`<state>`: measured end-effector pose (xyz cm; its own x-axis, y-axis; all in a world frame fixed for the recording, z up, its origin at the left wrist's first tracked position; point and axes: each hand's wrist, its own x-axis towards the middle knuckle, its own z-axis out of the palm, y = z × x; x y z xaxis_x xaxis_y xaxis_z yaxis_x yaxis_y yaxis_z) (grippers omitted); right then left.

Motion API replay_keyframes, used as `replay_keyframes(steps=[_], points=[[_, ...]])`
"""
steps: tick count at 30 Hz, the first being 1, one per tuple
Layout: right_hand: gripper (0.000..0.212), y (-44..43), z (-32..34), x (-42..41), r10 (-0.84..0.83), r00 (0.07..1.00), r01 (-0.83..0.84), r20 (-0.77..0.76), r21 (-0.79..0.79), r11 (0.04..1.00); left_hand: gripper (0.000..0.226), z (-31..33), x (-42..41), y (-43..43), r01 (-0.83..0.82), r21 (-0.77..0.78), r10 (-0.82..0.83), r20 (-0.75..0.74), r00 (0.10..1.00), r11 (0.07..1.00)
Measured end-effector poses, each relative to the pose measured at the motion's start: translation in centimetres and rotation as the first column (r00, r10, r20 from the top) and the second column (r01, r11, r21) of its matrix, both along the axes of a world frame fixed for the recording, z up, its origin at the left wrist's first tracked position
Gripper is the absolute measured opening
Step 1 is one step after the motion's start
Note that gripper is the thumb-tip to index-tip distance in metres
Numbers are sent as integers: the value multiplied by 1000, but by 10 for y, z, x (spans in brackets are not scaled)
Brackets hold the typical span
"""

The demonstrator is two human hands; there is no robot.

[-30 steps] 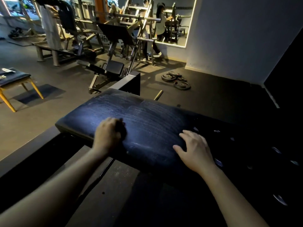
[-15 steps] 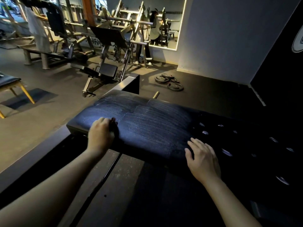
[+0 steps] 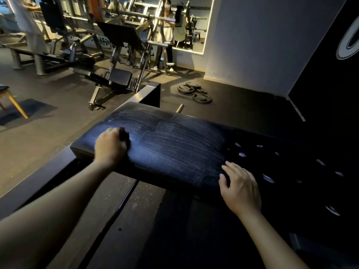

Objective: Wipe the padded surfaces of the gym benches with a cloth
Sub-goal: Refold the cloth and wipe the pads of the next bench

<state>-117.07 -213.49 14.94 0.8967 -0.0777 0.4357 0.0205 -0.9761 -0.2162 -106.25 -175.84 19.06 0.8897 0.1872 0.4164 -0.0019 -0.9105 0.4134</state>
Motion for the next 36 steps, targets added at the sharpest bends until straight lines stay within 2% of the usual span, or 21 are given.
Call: replay_keyframes(steps=[2,4,6,7,8,9,10,13,15,16,17,19,21,23,24,26,28,31,33,34,36], points=[[32,2,1,0,-6,1000,6,-1,3,1000,16,2,-2,-50,78,-27,-78,-12,997,997],[31,3,4,0,-6,1000,6,-4,3,1000,17,-2,-23,-130,319,-32,-319,11,948,947],[31,1,6,0,9,1000,-9,-15,19,1000,16,-2,-60,-192,597,-1,-597,31,802,802],[31,-1,6,0,16,1000,-15,-14,28,999,17,-4,-74,-203,695,39,-696,53,716,718],[31,-2,5,0,19,1000,-19,-10,36,999,19,-9,-72,-198,734,84,-738,90,668,674],[31,-2,4,-2,17,1000,-17,-4,45,999,21,-12,-62,-180,715,92,-721,99,686,693],[31,-2,4,-2,13,1000,-13,0,53,999,24,-14,-43,-154,657,96,-664,88,743,748],[32,0,0,-3,10,1000,-11,10,59,998,23,-4,27,-59,329,97,-328,-22,944,939],[31,-1,0,0,7,1000,-9,20,58,998,23,7,59,-41,111,40,-109,-40,993,993],[31,-2,2,1,4,1000,-6,22,57,998,21,11,63,-57,93,16,-93,-24,995,996],[30,-1,3,3,1,1000,-3,22,57,998,20,13,63,-85,131,-7,-131,-29,991,991],[28,-1,6,4,1,1000,-2,9,45,999,22,8,46,-160,335,-56,-337,-47,940,941],[23,-1,9,4,13,1000,-13,-9,15,1000,22,4,9,-226,582,-30,-582,-62,811,813],[19,-2,12,5,22,1000,-22,-17,13,1000,21,3,-19,-244,716,12,-715,-34,698,698],[21,-2,11,5,17,1000,-16,-19,27,1000,25,2,-17,-229,723,12,-723,31,690,691],[25,-2,9,4,-4,1000,5,-12,49,999,33,-1,4,-174,599,19,-599,43,800,801],[26,0,9,4,-13,1000,13,5,58,998,37,-1,33,-94,360,30,-360,-15,933,932],[26,3,9,5,-23,1000,23,4,44,999,22,10,55,-9,60,13,-58,-101,993,998],[25,4,9,3,-27,1000,27,9,24,999,19,11,48,-20,34,-33,-37,-111,993,999],[25,5,10,2,-24,1000,24,11,15,1000,20,7,37,-40,75,-82,-84,-107,991,994],[24,7,12,3,-29,999,29,14,16,999,19,-3,7,-98,274,-155,-286,-62,956,949]])
